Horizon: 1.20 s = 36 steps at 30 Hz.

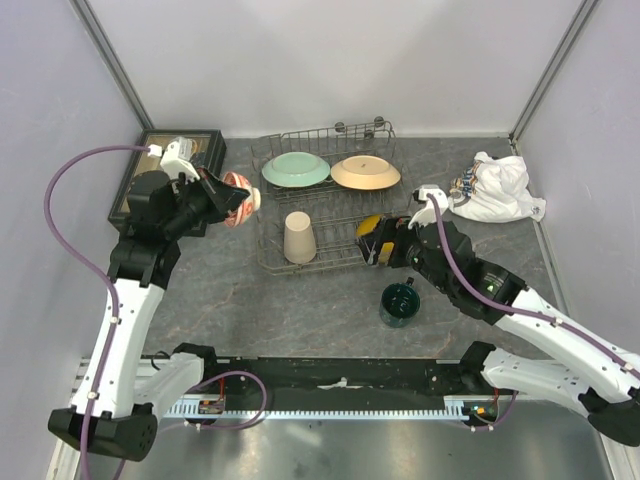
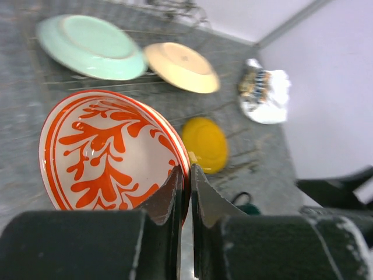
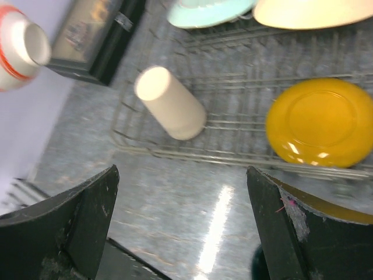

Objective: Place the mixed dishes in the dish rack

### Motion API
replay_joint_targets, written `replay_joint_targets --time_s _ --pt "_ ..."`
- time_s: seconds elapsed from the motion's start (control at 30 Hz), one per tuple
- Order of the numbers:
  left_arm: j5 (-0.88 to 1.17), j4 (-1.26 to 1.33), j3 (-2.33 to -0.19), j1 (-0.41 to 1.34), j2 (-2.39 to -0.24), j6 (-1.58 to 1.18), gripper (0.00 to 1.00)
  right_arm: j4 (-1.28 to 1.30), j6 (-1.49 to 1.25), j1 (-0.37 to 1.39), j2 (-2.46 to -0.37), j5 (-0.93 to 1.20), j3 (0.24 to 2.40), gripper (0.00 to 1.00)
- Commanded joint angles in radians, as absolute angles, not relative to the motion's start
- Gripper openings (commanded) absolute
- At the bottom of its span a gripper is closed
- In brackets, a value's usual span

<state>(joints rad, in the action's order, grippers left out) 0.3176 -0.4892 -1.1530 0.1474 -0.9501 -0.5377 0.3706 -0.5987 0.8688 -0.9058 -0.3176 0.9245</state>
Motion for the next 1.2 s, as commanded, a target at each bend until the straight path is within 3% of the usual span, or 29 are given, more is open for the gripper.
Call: replay_joint_targets --time_s 0.0,0.2,0.43,0.63,1.17 --pt "0.572 -0.217 -1.089 0.149 -0.893 -0.742 0.02 0.226 -0.699 0.871 -0.873 -0.265 0.96 0.98" --pt "0.71 0.221 -0.881 0.15 -0.891 -1.021 0.01 0.115 -0.848 0.804 -0.871 -0.174 0.918 0.98" --pt "0.654 0.408 -0.822 0.26 -0.951 -1.072 0.02 -0.188 -1.092 0.631 -0.861 0.024 0.746 0.98" --pt "0.608 0.581 -0.821 0.368 -1.049 -1.123 0.02 -0.333 -1.176 0.6 -0.888 0.077 0.683 0.98" --pt "0.571 0.678 -0.867 0.48 -1.169 -1.144 0.02 -0.433 -1.264 0.557 -0.907 0.133 0.62 0.98"
